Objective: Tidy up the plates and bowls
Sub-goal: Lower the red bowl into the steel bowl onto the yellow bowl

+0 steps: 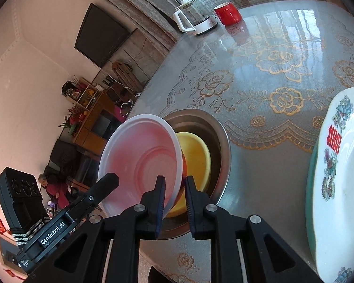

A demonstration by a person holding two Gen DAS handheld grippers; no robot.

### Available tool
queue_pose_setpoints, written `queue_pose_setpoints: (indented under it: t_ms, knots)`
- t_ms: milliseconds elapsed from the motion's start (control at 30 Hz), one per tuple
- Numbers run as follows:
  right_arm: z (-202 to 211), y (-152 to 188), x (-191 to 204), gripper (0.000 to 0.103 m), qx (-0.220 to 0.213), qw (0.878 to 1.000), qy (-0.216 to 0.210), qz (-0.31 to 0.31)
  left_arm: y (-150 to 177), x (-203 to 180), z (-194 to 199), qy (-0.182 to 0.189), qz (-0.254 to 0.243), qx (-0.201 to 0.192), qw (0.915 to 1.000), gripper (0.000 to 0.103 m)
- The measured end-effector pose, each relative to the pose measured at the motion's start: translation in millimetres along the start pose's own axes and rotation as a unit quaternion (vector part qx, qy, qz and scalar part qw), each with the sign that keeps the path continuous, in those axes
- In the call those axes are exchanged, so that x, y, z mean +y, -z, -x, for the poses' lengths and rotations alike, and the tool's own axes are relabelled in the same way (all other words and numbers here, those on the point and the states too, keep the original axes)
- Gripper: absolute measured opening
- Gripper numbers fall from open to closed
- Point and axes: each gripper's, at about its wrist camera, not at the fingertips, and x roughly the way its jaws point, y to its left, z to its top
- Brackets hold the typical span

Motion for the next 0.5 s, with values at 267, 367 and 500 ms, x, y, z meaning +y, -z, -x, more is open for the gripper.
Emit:
queue_pose_setpoints:
  t_ms: [267,367,500]
  knots:
    - [-3.0,1.1,-1.5,0.023,0.006,1.0,0.005,0.0,4.0,6.5,-15.8,-0.006,0.011,0.018,0.9998,0.018]
    - [-3.6,2.0,-1.2,0.023,0.005,1.0,0.009,0.004,6.0,5.1,-16.5,-0.015,0.0,0.015,0.9998,0.018]
    - [-2.0,3.5,-0.1,0.023,0.003,1.0,0.018,0.009,7.5,4.1,-19.4,-0.017,-0.002,0.018,0.9997,0.018]
